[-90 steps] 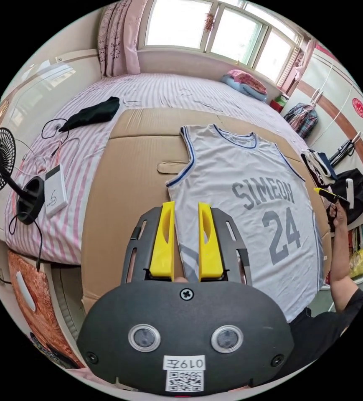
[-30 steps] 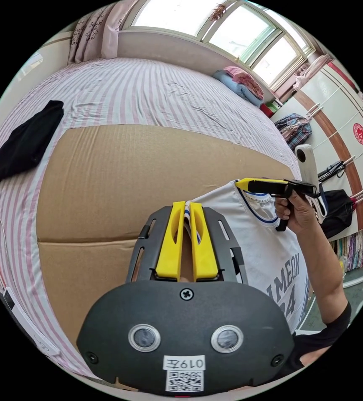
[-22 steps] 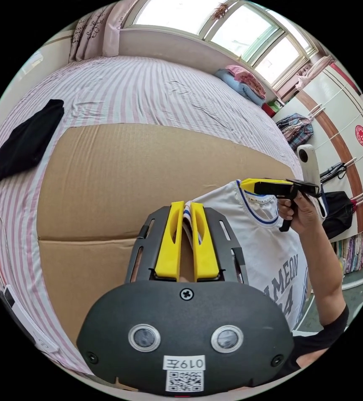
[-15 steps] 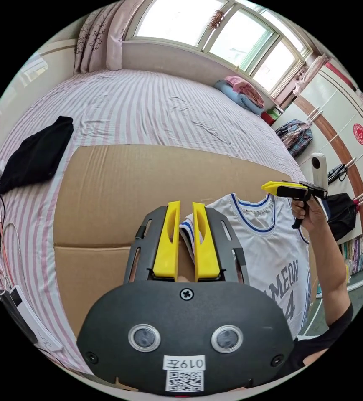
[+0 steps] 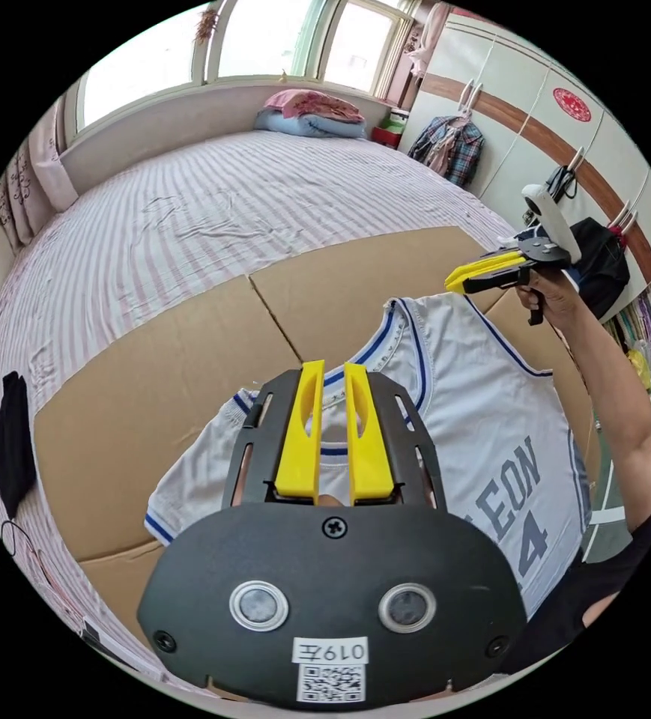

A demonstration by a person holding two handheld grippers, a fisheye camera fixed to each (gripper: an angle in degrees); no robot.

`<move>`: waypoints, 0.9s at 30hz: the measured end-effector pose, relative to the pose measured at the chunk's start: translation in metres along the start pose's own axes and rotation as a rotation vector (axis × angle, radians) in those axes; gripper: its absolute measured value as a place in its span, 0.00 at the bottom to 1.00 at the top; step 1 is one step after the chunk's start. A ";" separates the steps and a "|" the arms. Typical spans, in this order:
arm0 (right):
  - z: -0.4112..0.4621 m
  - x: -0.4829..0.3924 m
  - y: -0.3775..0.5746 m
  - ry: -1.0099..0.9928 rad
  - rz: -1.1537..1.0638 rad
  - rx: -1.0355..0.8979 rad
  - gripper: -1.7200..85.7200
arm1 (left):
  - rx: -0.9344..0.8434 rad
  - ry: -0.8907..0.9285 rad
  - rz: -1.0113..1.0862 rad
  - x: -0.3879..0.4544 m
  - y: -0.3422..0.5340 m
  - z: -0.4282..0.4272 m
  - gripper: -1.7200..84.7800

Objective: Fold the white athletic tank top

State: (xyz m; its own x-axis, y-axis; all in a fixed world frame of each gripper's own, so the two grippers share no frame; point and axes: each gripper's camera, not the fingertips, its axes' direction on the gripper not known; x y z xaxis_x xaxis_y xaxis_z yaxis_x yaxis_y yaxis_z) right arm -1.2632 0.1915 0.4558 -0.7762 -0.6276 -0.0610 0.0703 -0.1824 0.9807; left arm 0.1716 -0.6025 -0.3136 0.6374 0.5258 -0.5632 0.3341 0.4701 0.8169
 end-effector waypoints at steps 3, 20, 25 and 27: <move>-0.009 0.010 0.013 -0.038 0.032 0.059 0.09 | 0.002 -0.006 0.000 0.016 -0.016 0.011 0.05; -0.010 0.040 0.065 -0.193 0.134 0.118 0.02 | -0.048 0.069 -0.180 0.077 -0.084 0.055 0.06; -0.013 0.039 0.075 -0.183 0.142 0.143 0.03 | -0.024 0.074 -0.174 0.086 -0.083 0.055 0.06; -0.014 0.039 0.076 -0.188 0.146 0.150 0.04 | -0.027 0.100 -0.162 0.086 -0.083 0.052 0.07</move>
State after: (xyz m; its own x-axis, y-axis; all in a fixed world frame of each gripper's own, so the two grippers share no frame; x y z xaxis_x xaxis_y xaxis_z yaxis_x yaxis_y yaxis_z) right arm -1.2789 0.1422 0.5257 -0.8683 -0.4849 0.1048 0.1073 0.0227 0.9940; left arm 0.2349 -0.6336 -0.4233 0.5044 0.5091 -0.6974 0.4071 0.5721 0.7120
